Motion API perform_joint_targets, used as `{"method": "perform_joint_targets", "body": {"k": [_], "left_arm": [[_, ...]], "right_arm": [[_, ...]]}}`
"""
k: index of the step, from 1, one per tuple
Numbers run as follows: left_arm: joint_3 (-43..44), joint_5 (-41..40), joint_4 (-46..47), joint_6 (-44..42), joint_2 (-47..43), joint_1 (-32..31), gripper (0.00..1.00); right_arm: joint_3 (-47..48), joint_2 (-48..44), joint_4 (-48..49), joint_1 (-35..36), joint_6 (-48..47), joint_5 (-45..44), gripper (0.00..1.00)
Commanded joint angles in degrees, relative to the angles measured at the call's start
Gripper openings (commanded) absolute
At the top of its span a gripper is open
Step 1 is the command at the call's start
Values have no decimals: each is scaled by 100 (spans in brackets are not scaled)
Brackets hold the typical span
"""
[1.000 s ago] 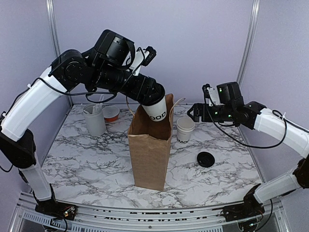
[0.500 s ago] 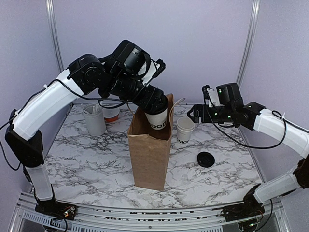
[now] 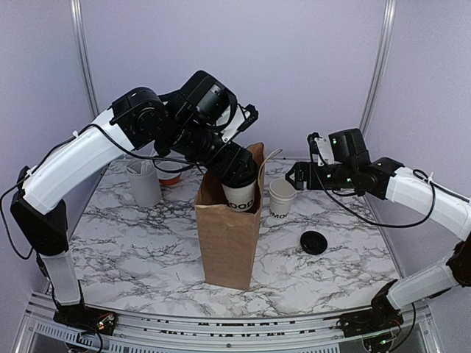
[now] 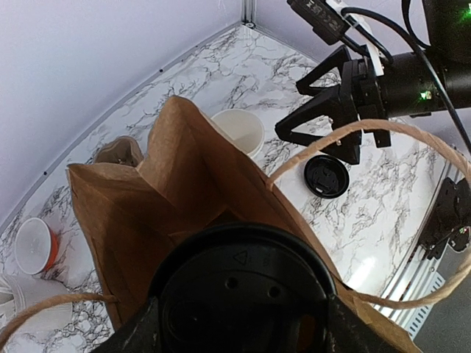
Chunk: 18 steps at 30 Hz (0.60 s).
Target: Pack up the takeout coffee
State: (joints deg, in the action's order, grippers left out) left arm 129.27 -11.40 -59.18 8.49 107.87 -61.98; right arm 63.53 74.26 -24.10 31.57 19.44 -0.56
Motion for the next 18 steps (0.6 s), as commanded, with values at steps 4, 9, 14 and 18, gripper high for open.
{"method": "perform_joint_targets", "body": {"k": [4,9,14,18], "left_arm": [[-144,84,-215,-14,118,-128,56],[-199,50,-220,-5,180,-127,56],[-168,139,-223,30,266,-121,56],[-183,136,-225,138,177,-122,56]], "right_arm": [[33,0,81,-45,-30,-10,94],[29,-12,81,-44,-30,-5,94],[-21,-31,98,-33,-11,11,94],[-12,-62,89,-32,-17,12,94]]}}
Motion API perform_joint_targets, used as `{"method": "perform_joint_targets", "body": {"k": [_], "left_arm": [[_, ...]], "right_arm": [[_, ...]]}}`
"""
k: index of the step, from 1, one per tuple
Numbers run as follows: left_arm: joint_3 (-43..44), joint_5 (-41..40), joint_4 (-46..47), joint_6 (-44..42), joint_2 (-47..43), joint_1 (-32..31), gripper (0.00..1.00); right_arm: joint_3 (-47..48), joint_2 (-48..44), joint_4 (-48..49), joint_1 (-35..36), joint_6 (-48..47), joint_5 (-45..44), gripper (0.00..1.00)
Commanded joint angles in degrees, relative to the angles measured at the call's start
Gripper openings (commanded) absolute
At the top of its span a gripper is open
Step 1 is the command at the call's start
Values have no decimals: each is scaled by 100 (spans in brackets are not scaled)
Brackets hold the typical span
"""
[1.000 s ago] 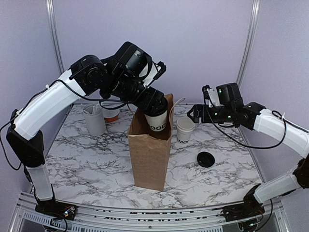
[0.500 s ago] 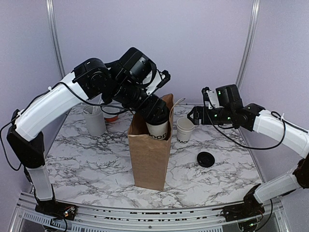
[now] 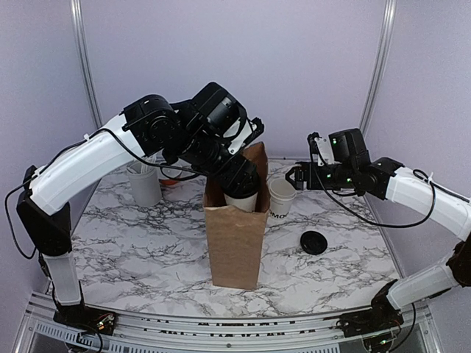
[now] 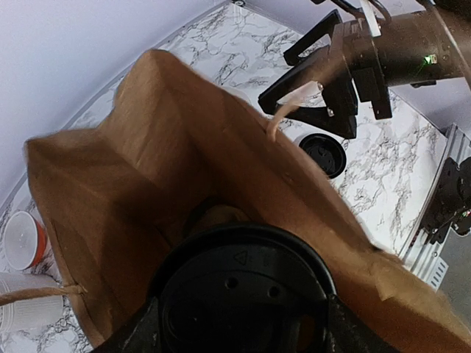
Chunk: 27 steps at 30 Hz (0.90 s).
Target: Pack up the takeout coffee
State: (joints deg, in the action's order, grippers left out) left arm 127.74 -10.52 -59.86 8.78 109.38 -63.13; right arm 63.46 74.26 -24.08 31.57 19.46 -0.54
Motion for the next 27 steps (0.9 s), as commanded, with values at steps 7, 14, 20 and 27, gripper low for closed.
{"method": "perform_joint_targets", "body": {"k": [7,14,20,27], "left_arm": [[57,143,-158,148,-138,-15,56],[147,199,-162,133,138,-22,56],[71,176,-165,110,333,-18,56],[-66,124,-162,47,420,-15,56]], "right_arm": [[54,-44,109,-42,-24,59,94],[54,-58,131,-42,5,107,94],[26,-88,106,-44,7,94,94],[-2,-98,121,-40,22,90,94]]}}
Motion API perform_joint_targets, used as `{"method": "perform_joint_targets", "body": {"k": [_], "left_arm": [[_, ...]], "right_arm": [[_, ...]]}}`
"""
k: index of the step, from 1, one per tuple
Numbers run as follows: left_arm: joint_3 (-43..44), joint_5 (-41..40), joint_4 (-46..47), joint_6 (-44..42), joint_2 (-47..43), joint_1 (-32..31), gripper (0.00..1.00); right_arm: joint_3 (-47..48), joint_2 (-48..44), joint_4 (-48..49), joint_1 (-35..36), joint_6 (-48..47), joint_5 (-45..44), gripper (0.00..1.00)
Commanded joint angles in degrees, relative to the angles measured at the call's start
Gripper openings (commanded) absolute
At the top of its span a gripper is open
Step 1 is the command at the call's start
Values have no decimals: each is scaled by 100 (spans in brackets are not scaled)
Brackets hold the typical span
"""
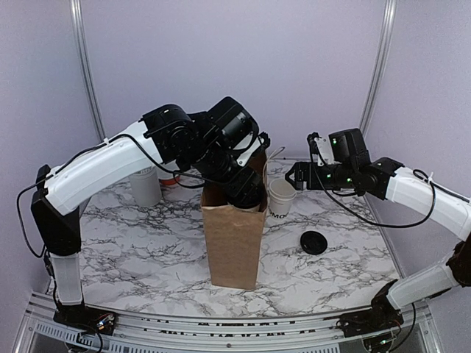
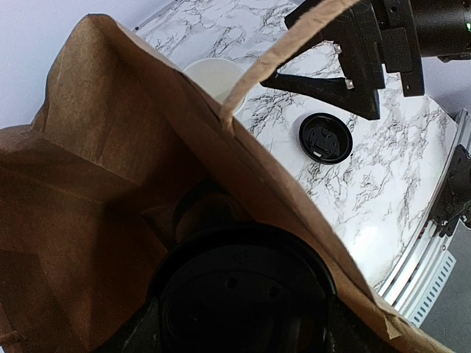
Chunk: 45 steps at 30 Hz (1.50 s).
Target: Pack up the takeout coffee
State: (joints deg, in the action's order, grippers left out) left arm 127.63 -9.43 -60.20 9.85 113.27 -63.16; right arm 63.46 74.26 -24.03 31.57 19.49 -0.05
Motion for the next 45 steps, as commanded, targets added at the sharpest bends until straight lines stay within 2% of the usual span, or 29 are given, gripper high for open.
{"method": "perform_joint_targets", "body": {"k": [1,22,28,35,40,45], "left_arm": [[-73,20,-130,-69,54,-13,56],[-405,221,-59,194,382,-6,54],[-573,177,178,435,125,-7,53],[-815,232,302,596,-19,-12,53],[-982,275,438,624,-109,-10,53],[-1015,284,457,595,-129,-5,53]], "right_arm": [[-9,-96,118,-40,20,50,94],[-135,-267,140,-44,90,-6,93],[32,-561,306,-39,-3,189,93],[74,-955,950,-35,-146,303,93],[909,-253,914,-33,-458,483,94],[2095,806,68,-46,-900,1288,92]]}}
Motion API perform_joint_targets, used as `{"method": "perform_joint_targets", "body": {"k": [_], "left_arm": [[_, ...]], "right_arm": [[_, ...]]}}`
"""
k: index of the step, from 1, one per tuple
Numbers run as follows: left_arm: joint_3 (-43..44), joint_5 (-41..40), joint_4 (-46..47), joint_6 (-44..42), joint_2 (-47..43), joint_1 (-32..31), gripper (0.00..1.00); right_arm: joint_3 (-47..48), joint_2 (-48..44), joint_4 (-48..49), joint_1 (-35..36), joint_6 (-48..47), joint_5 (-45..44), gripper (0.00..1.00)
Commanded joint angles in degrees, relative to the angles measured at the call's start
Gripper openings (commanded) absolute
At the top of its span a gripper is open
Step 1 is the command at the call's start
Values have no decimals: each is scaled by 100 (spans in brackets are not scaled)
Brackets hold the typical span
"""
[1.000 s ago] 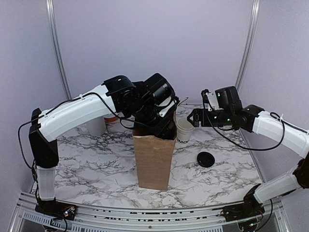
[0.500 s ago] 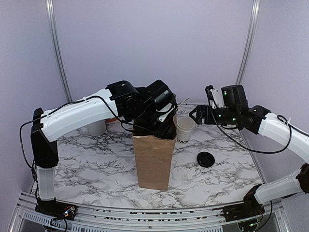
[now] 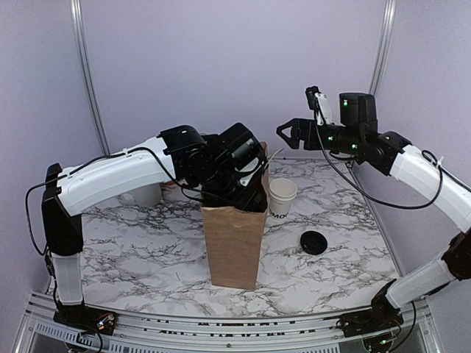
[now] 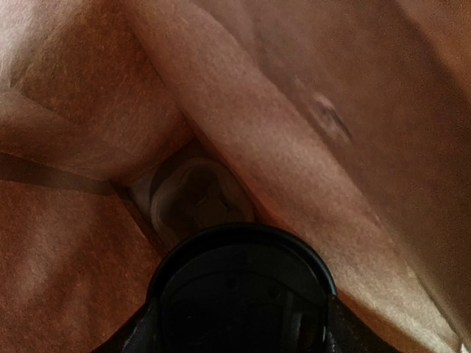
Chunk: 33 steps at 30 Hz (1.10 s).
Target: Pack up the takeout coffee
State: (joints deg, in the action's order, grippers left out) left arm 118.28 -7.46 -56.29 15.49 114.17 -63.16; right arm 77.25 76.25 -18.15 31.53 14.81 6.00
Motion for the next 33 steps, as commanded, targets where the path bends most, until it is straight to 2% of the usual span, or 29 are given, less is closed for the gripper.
{"method": "perform_joint_targets", "body": {"k": [1,4,11,19,22,27,33], "left_arm": [[-92,87,66,29,-220,-12,53],[-114,87,75,25,-241,-11,53],[-256,49,116,25,-323,-10,53],[-412,-48,138,3,-462,-3,53],[-495,-47,140,-17,-515,33,53],[-582,-12,136,-92,-578,107,53],[-586,209,112,-154,-596,128,53]], "right_arm": [[876,750,-598,-42,-490,860,92],[1182,1102,-719,-41,-591,1314,90],[1562,1553,-1117,-28,-777,1613,80],[1264,1193,-1299,-21,-605,1272,55],[1002,934,-1246,54,-462,1255,40],[675,589,-1243,489,-208,1023,19],[191,136,-853,1116,742,457,6]]}}
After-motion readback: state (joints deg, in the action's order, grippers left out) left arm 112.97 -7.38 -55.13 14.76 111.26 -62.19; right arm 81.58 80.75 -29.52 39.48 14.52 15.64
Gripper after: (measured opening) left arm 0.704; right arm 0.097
